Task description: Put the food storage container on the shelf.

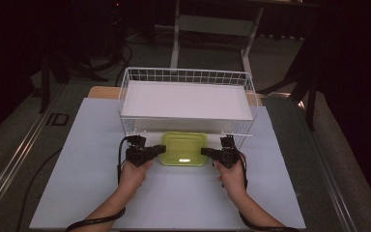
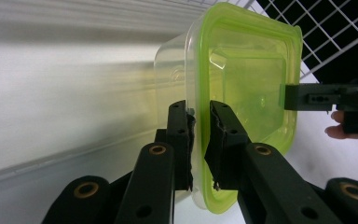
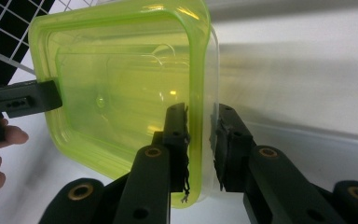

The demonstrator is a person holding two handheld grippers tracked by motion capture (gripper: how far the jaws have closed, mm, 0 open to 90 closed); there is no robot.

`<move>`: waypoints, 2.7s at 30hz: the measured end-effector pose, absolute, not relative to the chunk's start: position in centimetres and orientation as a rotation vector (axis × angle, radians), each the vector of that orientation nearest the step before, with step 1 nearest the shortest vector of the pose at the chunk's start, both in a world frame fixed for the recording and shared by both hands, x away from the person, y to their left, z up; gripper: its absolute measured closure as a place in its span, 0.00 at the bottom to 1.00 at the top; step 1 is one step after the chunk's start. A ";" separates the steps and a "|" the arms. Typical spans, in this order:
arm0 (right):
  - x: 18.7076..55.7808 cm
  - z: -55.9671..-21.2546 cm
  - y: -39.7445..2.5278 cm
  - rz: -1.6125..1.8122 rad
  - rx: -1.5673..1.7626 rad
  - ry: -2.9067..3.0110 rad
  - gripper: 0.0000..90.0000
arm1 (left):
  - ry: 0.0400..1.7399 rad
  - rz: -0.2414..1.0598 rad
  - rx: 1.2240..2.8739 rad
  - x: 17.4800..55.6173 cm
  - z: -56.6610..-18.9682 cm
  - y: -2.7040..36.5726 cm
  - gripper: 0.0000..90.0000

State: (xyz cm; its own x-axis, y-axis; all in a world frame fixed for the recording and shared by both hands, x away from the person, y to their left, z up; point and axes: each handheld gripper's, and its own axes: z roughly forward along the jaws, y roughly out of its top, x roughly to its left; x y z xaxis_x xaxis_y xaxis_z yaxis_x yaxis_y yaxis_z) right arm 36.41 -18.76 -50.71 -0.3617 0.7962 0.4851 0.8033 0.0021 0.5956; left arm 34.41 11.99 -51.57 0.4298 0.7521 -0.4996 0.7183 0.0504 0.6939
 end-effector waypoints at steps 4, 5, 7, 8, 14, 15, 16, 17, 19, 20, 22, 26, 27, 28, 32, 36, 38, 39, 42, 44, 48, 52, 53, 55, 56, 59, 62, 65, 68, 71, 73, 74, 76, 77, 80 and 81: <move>36.8 -50.6 -18.5 -1.333 -1.776 -2.227 0.85 | 1.321 0.051 1.650 35.2 -51.8 12.1 0.89; 36.8 -50.6 -18.5 -1.333 -1.776 -2.227 0.85 | 1.321 0.051 1.650 35.2 -51.8 12.1 0.89; 36.8 -50.6 -18.4 -1.338 -1.776 -2.236 0.85 | 1.314 0.061 1.627 35.4 -52.0 12.1 0.88; 36.8 -50.5 -18.4 -1.341 -1.774 -2.238 0.85 | 1.314 0.061 1.627 35.4 -52.0 12.1 0.88; 37.3 -50.4 -18.5 -1.364 -1.778 -2.212 0.84 | 1.297 0.118 1.621 35.7 -52.0 11.7 0.83; 37.3 -50.4 -18.5 -1.364 -1.778 -2.212 0.84 | 1.297 0.118 1.621 35.7 -52.0 11.7 0.82; 37.3 -50.4 -18.5 -1.382 -1.782 -2.216 0.83 | 1.293 0.131 1.622 35.7 -52.0 11.7 0.81; 37.3 -50.4 -18.5 -1.382 -1.782 -2.216 0.83 | 1.290 0.140 1.623 35.8 -52.0 11.6 0.81; 37.4 -50.4 -18.5 -1.406 -1.786 -2.226 0.84 | 1.281 0.186 1.637 35.8 -52.0 11.4 0.80; 37.3 -50.4 -18.5 -1.427 -1.787 -2.251 0.83 | 1.270 0.230 1.648 35.7 -51.9 11.2 0.78; 37.1 -50.4 -18.2 -1.463 -1.780 -2.341 0.81 | 1.278 0.225 1.629 35.8 -52.1 11.3 0.77; 37.3 -50.5 -18.1 -1.483 -1.784 -2.365 0.79 | 1.291 0.220 1.610 36.3 -52.2 11.4 0.74; 37.4 -50.5 -18.0 -1.487 -1.785 -2.365 0.78 | 1.293 0.214 1.606 36.4 -52.2 11.4 0.74; 37.4 -50.5 -18.0 -1.487 -1.790 -2.362 0.78 | 1.298 0.217 1.601 36.5 -52.2 11.4 0.74; 37.6 -50.5 -18.0 -1.478 -1.811 -2.307 0.78 | 1.305 0.229 1.592 36.8 -52.3 11.4 0.70; 37.8 -50.5 -17.9 -1.479 -1.818 -2.297 0.76 | 1.306 0.217 1.582 37.0 -52.3 11.4 0.64; 37.8 -50.6 -17.9 -1.504 -1.803 -2.328 0.74 | 1.293 0.195 1.579 37.0 -52.1 11.4 0.57; 37.8 -50.6 -17.8 -1.513 -1.792 -2.353 0.73 | 1.288 0.201 1.590 37.0 -52.1 11.4 0.55; 37.6 -50.6 -17.8 -1.535 -1.769 -2.365 0.69 | 1.274 0.196 1.586 36.9 -51.9 11.4 0.47; 37.5 -50.5 -17.8 -1.566 -1.753 -2.379 0.66 | 1.241 0.186 1.581 36.7 -51.9 11.6 0.43; 36.8 -49.8 -17.9 -1.606 -1.731 -2.403 0.63 | 1.189 0.186 1.588 36.2 -51.8 11.8 0.34; 35.8 -49.1 -17.8 -1.618 -1.672 -2.464 0.63 | 1.147 0.208 1.609 35.4 -51.5 11.9 0.24; 35.5 -49.0 -17.8 -1.622 -1.649 -2.473 0.62 | 1.136 0.210 1.612 35.1 -51.4 12.0 0.20; 34.8 -48.7 -17.6 -1.631 -1.623 -2.477 0.62 | 1.118 0.234 1.627 34.7 -51.1 12.1 0.19; 34.4 -48.6 -17.6 -1.637 -1.604 -2.481 0.62 | 1.101 0.243 1.629 34.3 -51.0 12.2 0.18; 33.1 -48.2 -17.2 -1.638 -1.538 -2.491 0.64 | 1.060 0.262 1.647 33.4 -50.6 12.3 0.16; 32.0 -48.2 -16.6 -1.615 -1.503 -2.498 0.73 | 1.027 0.280 1.666 32.4 -50.4 12.3 0.04; 31.2 -48.5 -16.0 -1.575 -1.463 -2.512 0.82 | 1.001 0.286 1.681 31.4 -50.3 12.4 0.03; 30.8 -49.1 -15.4 -1.522 -1.438 -2.540 0.92 | 0.976 0.288 1.678 30.4 -50.4 12.4 0.03; 30.8 -49.8 -14.9 -1.491 -1.427 -2.573 0.99 | 0.957 0.307 1.686 29.4 -50.5 12.3 0.03; 31.1 -50.1 -14.7 -1.475 -1.432 -2.572 1.00 | 0.945 0.315 1.688 29.0 -50.5 12.3 0.03; 31.2 -50.3 -14.6 -1.469 -1.437 -2.568 1.00 | 0.943 0.317 1.682 28.7 -50.5 12.2 0.03; 31.5 -50.6 -14.3 -1.463 -1.434 -2.577 1.00 | 0.938 0.339 1.681 28.5 -50.5 12.2 0.03; 31.6 -50.8 -14.2 -1.458 -1.433 -2.582 1.00 | 0.934 0.350 1.677 28.3 -50.6 12.2 0.03; 32.1 -51.3 -13.7 -1.440 -1.441 -2.593 1.00 | 0.935 0.358 1.675 28.3 -50.8 12.3 0.03; 32.3 -51.4 -13.6 -1.441 -1.450 -2.588 1.00 | 0.937 0.354 1.670 28.3 -50.9 12.3 0.03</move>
